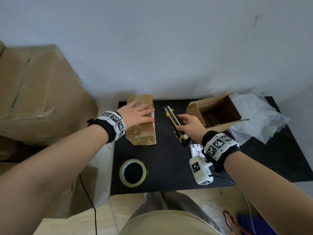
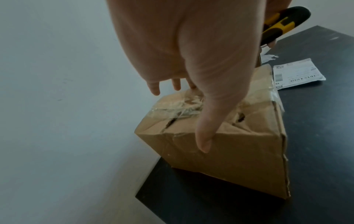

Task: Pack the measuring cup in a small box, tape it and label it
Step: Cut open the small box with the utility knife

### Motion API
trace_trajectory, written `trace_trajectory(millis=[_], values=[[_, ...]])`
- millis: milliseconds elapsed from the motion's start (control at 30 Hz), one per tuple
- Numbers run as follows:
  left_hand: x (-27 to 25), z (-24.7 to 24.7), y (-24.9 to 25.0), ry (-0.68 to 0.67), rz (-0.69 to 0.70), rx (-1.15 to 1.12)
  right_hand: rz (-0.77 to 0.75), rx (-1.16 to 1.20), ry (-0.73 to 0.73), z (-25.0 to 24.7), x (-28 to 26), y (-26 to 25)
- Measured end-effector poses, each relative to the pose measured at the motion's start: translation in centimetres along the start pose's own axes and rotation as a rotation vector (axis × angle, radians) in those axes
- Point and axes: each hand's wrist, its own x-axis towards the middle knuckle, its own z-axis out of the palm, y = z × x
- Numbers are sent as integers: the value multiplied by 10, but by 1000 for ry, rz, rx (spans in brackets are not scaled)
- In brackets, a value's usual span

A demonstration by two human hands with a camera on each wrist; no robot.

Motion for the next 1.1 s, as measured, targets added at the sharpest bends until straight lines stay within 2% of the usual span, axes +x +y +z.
trace_trajectory(millis=[267, 433, 533, 667, 1100], values=[[1, 7, -13, -20, -171, -238, -4, 2, 0, -3, -2, 6], [4, 18, -12, 80, -335, -391, 8, 18, 10, -3, 1, 9], [5, 22, -9, 85, -429, -542, -1, 39, 7, -2, 3, 9], [1, 25, -15, 77, -415, -676, 13, 76, -55, 1, 3, 8], [2, 29, -21, 130, -395, -708, 0, 69, -82, 8, 3, 9]])
